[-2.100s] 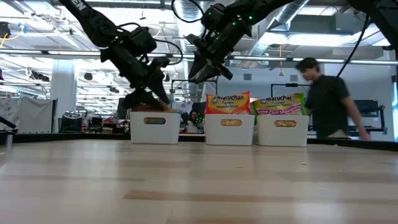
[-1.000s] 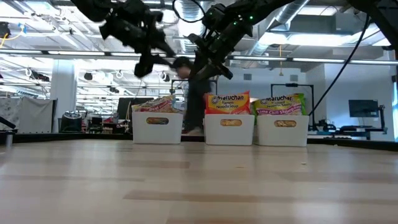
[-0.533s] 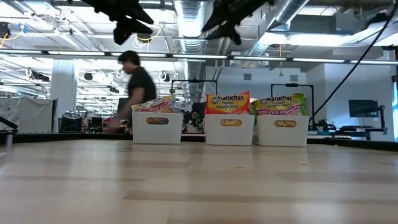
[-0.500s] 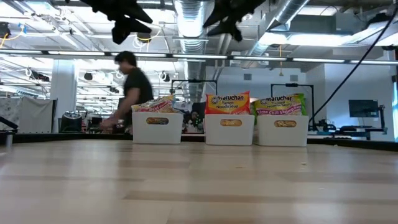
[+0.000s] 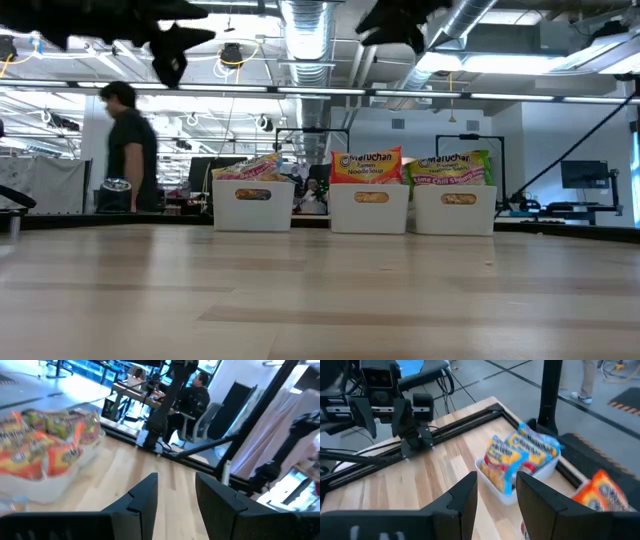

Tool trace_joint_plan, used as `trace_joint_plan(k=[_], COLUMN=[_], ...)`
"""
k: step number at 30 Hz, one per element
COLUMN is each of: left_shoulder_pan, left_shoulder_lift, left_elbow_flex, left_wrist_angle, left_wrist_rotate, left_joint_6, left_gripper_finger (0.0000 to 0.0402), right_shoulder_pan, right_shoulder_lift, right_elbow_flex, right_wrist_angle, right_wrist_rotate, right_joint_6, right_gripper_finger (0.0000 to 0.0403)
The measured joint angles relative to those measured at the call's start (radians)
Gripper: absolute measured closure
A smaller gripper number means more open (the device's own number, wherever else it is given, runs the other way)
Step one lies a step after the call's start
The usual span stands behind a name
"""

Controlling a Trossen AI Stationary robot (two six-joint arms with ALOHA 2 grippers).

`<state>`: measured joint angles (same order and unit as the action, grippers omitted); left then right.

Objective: Sort Maruchan noodles
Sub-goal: Return To Home Position

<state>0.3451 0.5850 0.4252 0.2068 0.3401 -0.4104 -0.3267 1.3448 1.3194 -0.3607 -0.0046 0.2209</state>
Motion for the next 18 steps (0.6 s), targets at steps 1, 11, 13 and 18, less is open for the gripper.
trace_joint_plan(k=[1,11,13,18], left_shoulder_pan=[-0.013,-0.151,-0.177,-0.227], left_shoulder_lift=[-0.03,-0.24,-0.272,-0.335], left_elbow_flex=[-0.034,-0.223,-0.258,-0.331], left_wrist_angle=[0.014,-0.016,-0.015,-0.009], left_wrist_rotate=[-0.011,-0.192,-0.22,-0.305], left_joint_6=[-0.015,0.002,0.001,-0.028], left_gripper_finger=[0.0281,0.0281,0.0281,0.0281], right_shoulder_pan=[-0.002,0.0,-0.002,-0.016], right_shoulder_lift=[-0.025,-0.182,-0.198,-0.238], right_elbow_flex=[-0.049,-0.323,-0.368,-0.455], right_wrist_angle=[0.033,0.299,0.352,0.366], right_wrist_rotate=[-0.001,-0.232,-0.263,-0.286], right_joint_6=[0.014,-0.034,-0.042,0.064], right_gripper_finger=[0.0243,0.0243,0.0243,0.0243])
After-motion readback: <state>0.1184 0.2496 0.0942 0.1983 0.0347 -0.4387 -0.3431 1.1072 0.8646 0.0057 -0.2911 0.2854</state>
